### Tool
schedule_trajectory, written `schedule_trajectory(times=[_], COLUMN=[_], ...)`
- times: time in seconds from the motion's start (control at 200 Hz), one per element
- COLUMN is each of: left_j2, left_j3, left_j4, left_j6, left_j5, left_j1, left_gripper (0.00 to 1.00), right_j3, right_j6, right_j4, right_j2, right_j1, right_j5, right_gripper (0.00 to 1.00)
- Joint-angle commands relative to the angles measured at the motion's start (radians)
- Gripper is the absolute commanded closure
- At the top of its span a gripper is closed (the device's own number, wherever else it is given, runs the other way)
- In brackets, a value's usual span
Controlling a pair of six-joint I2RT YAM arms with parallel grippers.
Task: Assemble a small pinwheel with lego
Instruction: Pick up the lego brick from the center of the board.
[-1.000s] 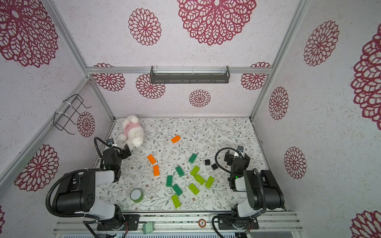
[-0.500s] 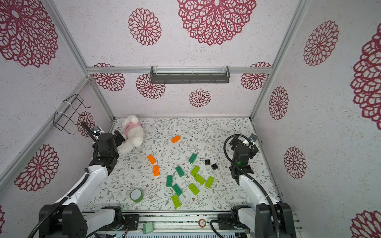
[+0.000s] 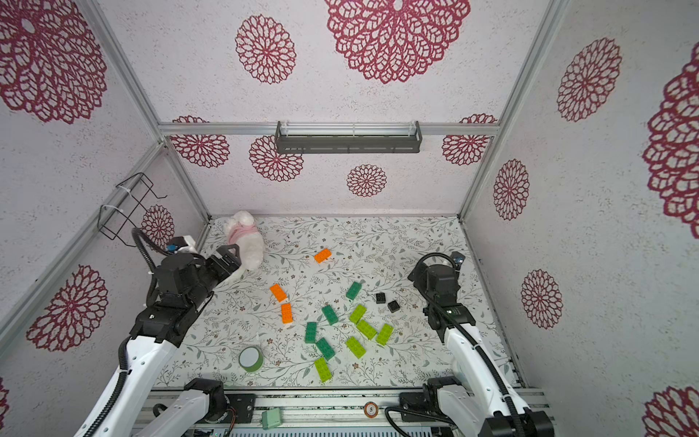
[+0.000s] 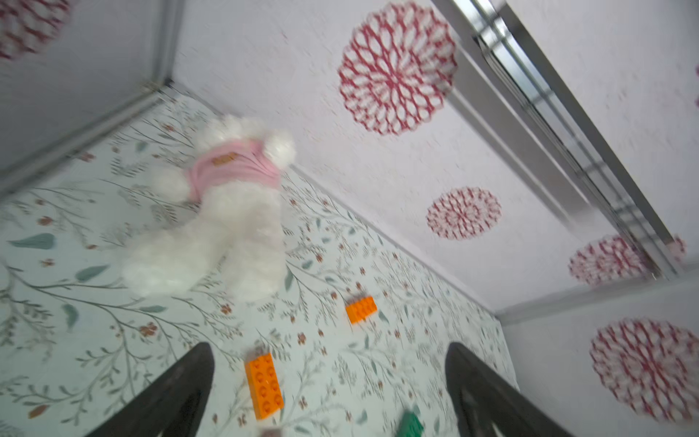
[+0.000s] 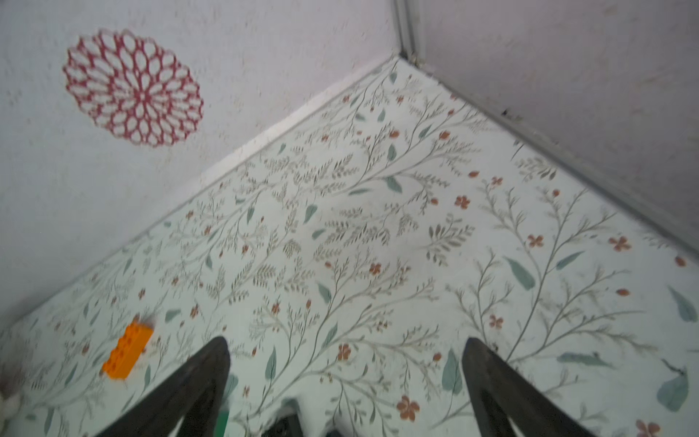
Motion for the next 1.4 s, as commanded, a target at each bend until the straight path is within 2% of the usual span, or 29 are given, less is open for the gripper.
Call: schedule_trajectory(times=[0.0, 0.065, 0.15, 0.28, 0.485, 0.596, 0.771, 0.996, 1.396], left_j2=[0.094, 0.171, 0.261, 0.340, 0.389, 0.392, 0.394, 0.368, 0.377], left_j3=[0.055, 0.074, 0.095, 0.076, 0.060, 0.050, 0.034, 0.006, 0.004], left_j4=[-0.052, -0.054, -0.053, 0.008, 0.045, 0.053, 0.065, 0.080, 0.097], left_j6=[0.090, 0.149, 0.201, 0.231, 0.233, 0.239, 0.227, 0.244, 0.254], left_j5=[0.050, 0.003, -0.011, -0.016, 0.006, -0.007, -0.010, -0.043, -0.050], left_j1=[-0.207, -0.332, -0.446, -0.542, -0.547, -0.548, -0.548, -0.546, -0.545], left_gripper=[0.03, 0.03, 0.03, 0.03, 0.03, 0.03, 0.03, 0.03, 0.03], right_j3=[0.018, -0.011, -0.059, -0.136, -0.179, -0.181, -0.166, -0.140, -0.116], right_j6=[0.081, 0.140, 0.218, 0.329, 0.421, 0.424, 0.412, 0.405, 0.408], right_j4=[-0.183, -0.201, -0.215, -0.213, -0.213, -0.198, -0.184, -0.210, -0.277], right_j2=[0.010, 0.012, 0.009, 0.005, 0.085, 0.123, 0.191, 0.230, 0.233], right_j1=[0.083, 0.143, 0.217, 0.296, 0.412, 0.421, 0.423, 0.447, 0.479], right_j5=[-0.107, -0.131, -0.134, -0.152, -0.109, -0.091, -0.082, -0.045, -0.055], right_gripper=[0.06, 0.08, 0.11, 0.16, 0.22, 0.24, 0.37, 0.47, 0.46])
